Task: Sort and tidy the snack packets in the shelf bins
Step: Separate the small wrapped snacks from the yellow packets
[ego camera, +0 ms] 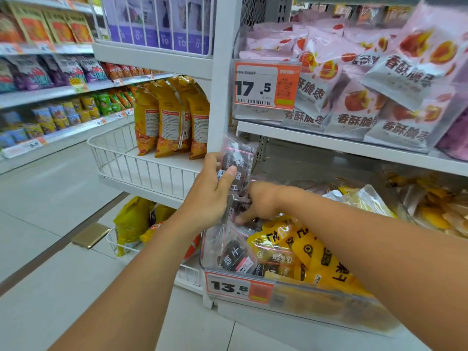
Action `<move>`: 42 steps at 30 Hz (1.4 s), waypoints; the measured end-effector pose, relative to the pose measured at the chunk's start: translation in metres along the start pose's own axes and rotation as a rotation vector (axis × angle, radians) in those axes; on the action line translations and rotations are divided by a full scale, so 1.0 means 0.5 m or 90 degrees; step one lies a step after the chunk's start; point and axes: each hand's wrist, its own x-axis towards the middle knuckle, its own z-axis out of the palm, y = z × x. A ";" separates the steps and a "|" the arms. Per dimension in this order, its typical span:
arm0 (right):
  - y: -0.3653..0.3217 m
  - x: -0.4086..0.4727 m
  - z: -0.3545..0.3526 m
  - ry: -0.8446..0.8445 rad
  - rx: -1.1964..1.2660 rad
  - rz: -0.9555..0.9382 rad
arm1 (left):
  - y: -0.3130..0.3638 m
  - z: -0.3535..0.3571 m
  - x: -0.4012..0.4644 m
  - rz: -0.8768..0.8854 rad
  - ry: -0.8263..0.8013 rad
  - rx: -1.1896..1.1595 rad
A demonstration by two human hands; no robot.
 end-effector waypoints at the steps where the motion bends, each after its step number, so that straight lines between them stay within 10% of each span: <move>1: 0.001 -0.007 -0.015 -0.025 0.041 0.004 | 0.002 0.005 0.000 0.004 0.006 0.013; 8: 0.011 -0.066 -0.047 0.106 -0.058 -0.019 | 0.008 0.003 0.023 -0.030 0.150 0.011; 24: -0.045 0.014 0.040 -0.172 -0.305 -0.105 | 0.009 0.000 0.010 -0.017 0.108 -0.037; 36: -0.007 -0.113 -0.044 0.322 -0.199 -0.057 | 0.042 0.012 0.000 0.008 -0.014 0.082; 42: 0.034 -0.159 -0.067 0.343 -0.113 -0.037 | 0.057 0.038 0.014 0.109 0.045 0.197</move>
